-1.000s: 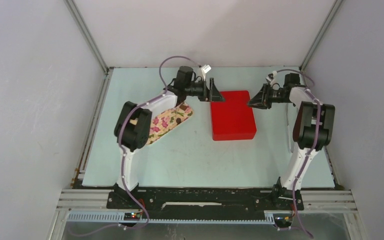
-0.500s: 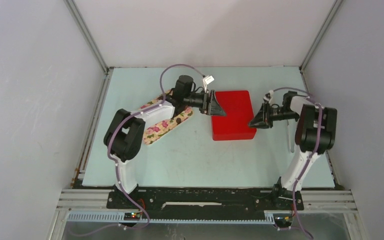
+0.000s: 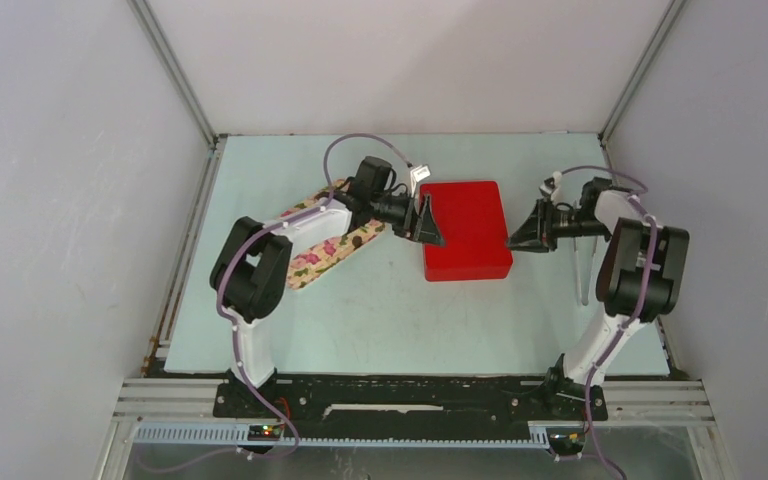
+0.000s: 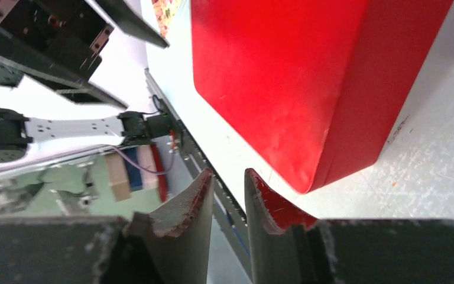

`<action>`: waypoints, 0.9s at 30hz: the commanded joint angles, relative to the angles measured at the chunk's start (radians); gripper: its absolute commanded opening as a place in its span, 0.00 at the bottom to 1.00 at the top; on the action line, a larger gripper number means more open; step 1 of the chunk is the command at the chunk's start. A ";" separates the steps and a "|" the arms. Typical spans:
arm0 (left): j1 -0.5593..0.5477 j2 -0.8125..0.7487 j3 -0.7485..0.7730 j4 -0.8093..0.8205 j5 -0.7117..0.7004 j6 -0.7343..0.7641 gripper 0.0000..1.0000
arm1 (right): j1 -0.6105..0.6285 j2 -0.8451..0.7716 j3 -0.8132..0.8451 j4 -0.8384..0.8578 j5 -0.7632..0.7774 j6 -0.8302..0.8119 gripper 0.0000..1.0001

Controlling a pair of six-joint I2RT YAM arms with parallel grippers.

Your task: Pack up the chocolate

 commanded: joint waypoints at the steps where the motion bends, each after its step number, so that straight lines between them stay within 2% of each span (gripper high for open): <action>1: 0.015 -0.097 0.120 -0.246 -0.180 0.253 0.80 | -0.008 -0.172 0.013 -0.023 0.057 -0.114 0.32; 5: 0.031 -0.159 0.127 -0.346 -0.334 0.403 0.82 | -0.011 -0.245 0.012 0.018 0.116 -0.132 0.41; 10: 0.079 -0.265 0.117 -0.447 -0.406 0.510 0.87 | -0.013 -0.300 0.011 0.099 0.175 -0.099 0.71; 11: 0.092 -0.290 0.108 -0.466 -0.424 0.525 0.97 | -0.013 -0.311 0.011 0.113 0.184 -0.091 0.75; 12: 0.106 -0.313 0.095 -0.481 -0.443 0.539 0.99 | -0.013 -0.321 0.010 0.126 0.195 -0.086 0.78; 15: 0.152 -0.384 0.037 -0.497 -0.512 0.556 1.00 | -0.012 -0.347 0.010 0.156 0.234 -0.076 0.87; 17: 0.192 -0.419 -0.010 -0.498 -0.527 0.562 1.00 | -0.011 -0.355 0.010 0.164 0.252 -0.073 0.99; 22: 0.328 -0.481 -0.132 -0.455 -0.537 0.541 1.00 | 0.010 -0.368 -0.020 0.202 0.311 -0.055 1.00; 27: 0.482 -0.485 -0.175 -0.449 -0.460 0.482 1.00 | 0.044 -0.389 -0.033 0.263 0.428 -0.014 1.00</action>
